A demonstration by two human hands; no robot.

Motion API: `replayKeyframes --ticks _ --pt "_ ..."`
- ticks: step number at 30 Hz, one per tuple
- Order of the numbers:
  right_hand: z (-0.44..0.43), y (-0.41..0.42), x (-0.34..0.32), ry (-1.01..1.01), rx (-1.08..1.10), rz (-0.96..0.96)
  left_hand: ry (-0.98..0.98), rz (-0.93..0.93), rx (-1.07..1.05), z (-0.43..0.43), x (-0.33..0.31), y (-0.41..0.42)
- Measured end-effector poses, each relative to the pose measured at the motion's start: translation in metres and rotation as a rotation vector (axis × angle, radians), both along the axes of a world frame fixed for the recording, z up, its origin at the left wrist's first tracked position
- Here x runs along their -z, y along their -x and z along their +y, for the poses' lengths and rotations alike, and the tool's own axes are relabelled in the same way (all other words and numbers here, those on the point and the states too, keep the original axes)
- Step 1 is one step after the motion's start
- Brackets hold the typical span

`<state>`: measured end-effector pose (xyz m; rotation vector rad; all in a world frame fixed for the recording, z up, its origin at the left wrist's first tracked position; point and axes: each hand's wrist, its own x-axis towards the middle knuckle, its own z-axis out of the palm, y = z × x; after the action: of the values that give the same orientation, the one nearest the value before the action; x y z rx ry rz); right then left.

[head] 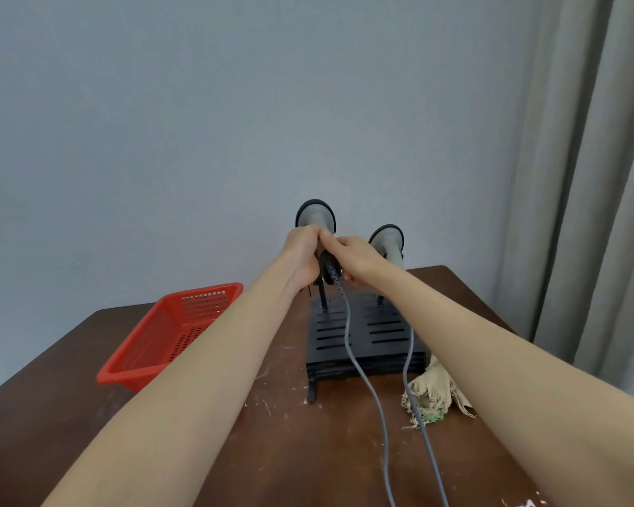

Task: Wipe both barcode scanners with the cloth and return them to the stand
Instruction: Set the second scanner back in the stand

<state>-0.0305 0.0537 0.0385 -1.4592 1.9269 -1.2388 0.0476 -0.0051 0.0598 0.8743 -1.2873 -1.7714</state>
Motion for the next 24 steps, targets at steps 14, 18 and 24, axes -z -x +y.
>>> replayKeyframes --ticks 14,18,24 --pt "-0.031 0.000 -0.004 0.134 0.168 -0.173 0.237 0.000 -0.096 -0.032 0.026 0.001" --pt "-0.035 0.000 0.004 0.152 0.203 -0.116 0.550 -0.454 -0.171 -0.053 0.067 -0.006" --pt "-0.038 0.003 0.011 0.173 0.226 -0.074 0.569 -0.768 -0.085 -0.065 0.121 -0.003"
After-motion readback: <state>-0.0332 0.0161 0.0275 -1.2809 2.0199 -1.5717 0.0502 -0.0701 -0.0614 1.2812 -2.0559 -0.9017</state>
